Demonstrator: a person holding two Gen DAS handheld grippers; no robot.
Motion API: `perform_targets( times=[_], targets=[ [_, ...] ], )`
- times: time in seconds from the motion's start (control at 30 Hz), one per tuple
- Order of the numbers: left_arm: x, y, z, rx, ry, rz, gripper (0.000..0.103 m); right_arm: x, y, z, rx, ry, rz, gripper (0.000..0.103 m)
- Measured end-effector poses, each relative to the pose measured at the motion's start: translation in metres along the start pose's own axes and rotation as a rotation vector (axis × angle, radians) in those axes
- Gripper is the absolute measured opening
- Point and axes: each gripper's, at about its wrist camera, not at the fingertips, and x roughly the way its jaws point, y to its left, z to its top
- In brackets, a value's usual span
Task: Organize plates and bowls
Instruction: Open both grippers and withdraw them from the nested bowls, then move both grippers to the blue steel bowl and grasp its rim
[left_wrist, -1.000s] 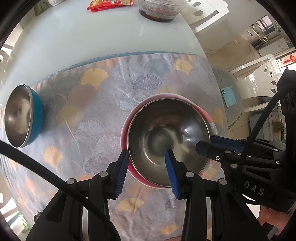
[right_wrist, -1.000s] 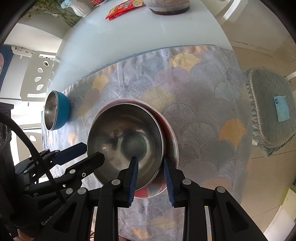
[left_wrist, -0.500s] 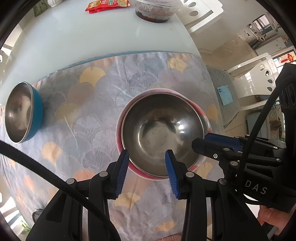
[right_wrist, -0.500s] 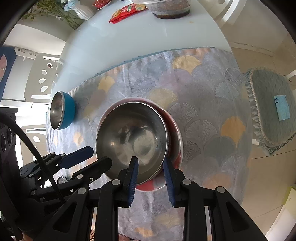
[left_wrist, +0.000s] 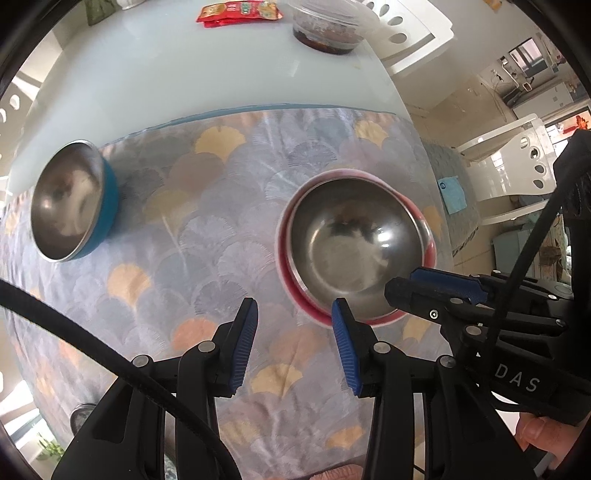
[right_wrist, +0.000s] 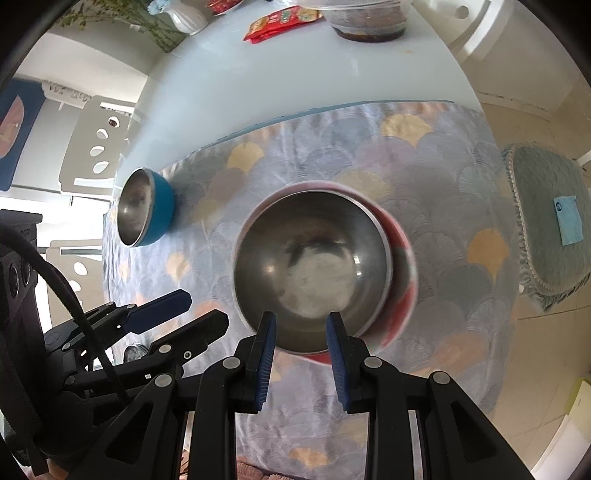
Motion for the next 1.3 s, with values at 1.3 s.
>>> perform_targets(
  times=[1.3],
  targets=[
    [-0.074, 0.259, -0.003, -0.278, -0.110, 0.087, 0.042, 0.055, 0.213, 0.052, -0.148, -0.049, 0.092, 0.027]
  ],
)
